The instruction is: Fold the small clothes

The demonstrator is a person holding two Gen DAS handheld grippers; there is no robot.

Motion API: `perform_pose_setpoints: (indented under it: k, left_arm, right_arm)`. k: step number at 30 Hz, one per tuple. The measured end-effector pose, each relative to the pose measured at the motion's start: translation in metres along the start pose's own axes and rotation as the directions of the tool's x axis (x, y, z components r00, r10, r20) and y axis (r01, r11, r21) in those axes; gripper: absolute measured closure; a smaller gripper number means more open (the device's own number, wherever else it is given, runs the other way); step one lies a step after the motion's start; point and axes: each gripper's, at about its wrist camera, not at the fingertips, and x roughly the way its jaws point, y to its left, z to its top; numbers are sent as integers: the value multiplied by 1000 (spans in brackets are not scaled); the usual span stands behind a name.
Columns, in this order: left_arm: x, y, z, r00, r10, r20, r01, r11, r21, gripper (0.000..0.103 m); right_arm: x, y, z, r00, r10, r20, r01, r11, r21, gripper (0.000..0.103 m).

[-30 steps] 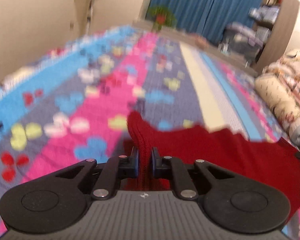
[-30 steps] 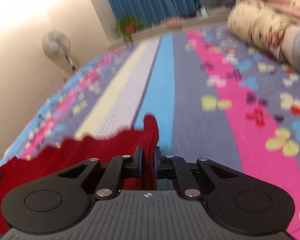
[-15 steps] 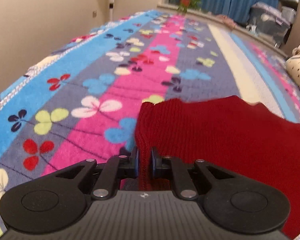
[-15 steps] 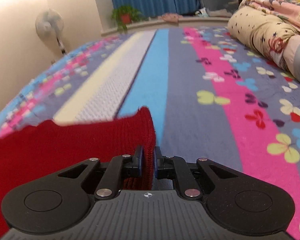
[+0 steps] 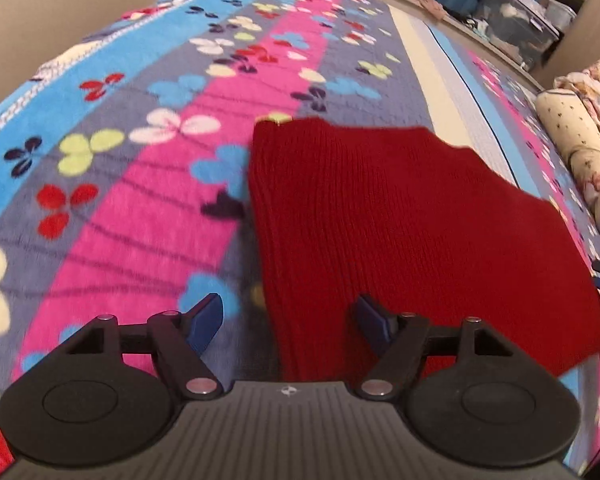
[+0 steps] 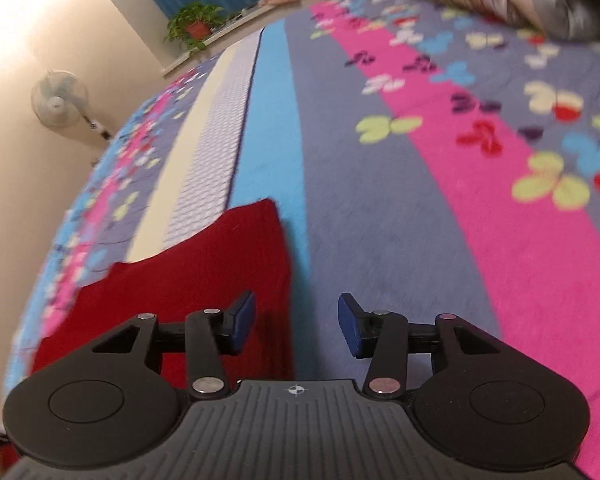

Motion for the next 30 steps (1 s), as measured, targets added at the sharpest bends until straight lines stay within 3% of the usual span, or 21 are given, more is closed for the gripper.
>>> perform_pose_setpoints:
  k: [4, 9, 10, 13, 14, 15, 16, 19, 21, 23, 25, 27, 28, 29, 30]
  left_arm:
    - [-11, 11, -12, 998, -57, -7, 57, 998, -36, 30]
    - [-25, 15, -26, 996, -91, -11, 91, 995, -44, 37]
    - [-27, 15, -28, 995, -100, -12, 99, 994, -37, 43]
    - [-27, 11, -36, 991, -133, -29, 133, 991, 16, 83]
    - [-27, 8, -38, 992, -126, -32, 127, 991, 43, 85]
    - [-28, 7, -40, 993, -116, -32, 118, 991, 65, 86]
    - [-29, 7, -41, 993, -117, -28, 119, 990, 74, 87]
    - [-38, 12, -43, 988, -155, -3, 155, 987, 51, 87]
    - [-28, 13, -47, 992, -113, -58, 117, 991, 68, 87]
    - [-18, 2, -52, 993, -58, -106, 73, 986, 148, 86]
    - [-19, -4, -52, 994, -49, -96, 65, 982, 175, 84]
    - [-26, -1, -49, 997, -50, -54, 58, 987, 151, 73]
    - [-34, 1, -46, 999, -32, 2, 31, 990, 141, 65]
    - [-43, 1, -44, 997, 2, 77, -13, 989, 144, 64]
    - [-55, -3, -42, 985, 26, 169, -55, 985, 165, 64]
  right_arm:
    - [-9, 3, -11, 998, 4, -68, -5, 1000, -18, 48]
    - [-24, 13, -29, 994, -16, -110, 9, 998, -59, 47]
    - [-28, 16, -31, 993, -9, -114, 0, 997, -74, 47]
    - [-32, 22, -42, 989, -20, -147, 2, 992, -123, 47]
    - [-32, 22, -46, 987, -23, -156, 1, 990, -138, 52]
    - [-33, 22, -48, 987, -19, -157, -5, 989, -149, 81]
    - [-35, 23, -49, 988, -1, -153, -23, 988, -155, 91]
    - [-56, 22, -43, 996, 49, -70, -59, 988, -141, 91]
    - [-65, 17, -38, 996, 75, -45, -81, 989, -127, 92]
    - [-53, 9, -43, 995, 25, -100, -38, 990, -136, 92]
    - [-37, 5, -53, 985, -23, -173, -6, 986, -165, 91]
    - [-37, 8, -54, 986, -40, -161, 7, 980, -198, 88]
    - [-42, 12, -52, 989, -51, -136, 21, 977, -213, 85]
    - [-51, 16, -48, 994, -77, -80, 55, 967, -247, 75]
    - [-60, 22, -47, 994, -106, -4, 100, 953, -285, 72]
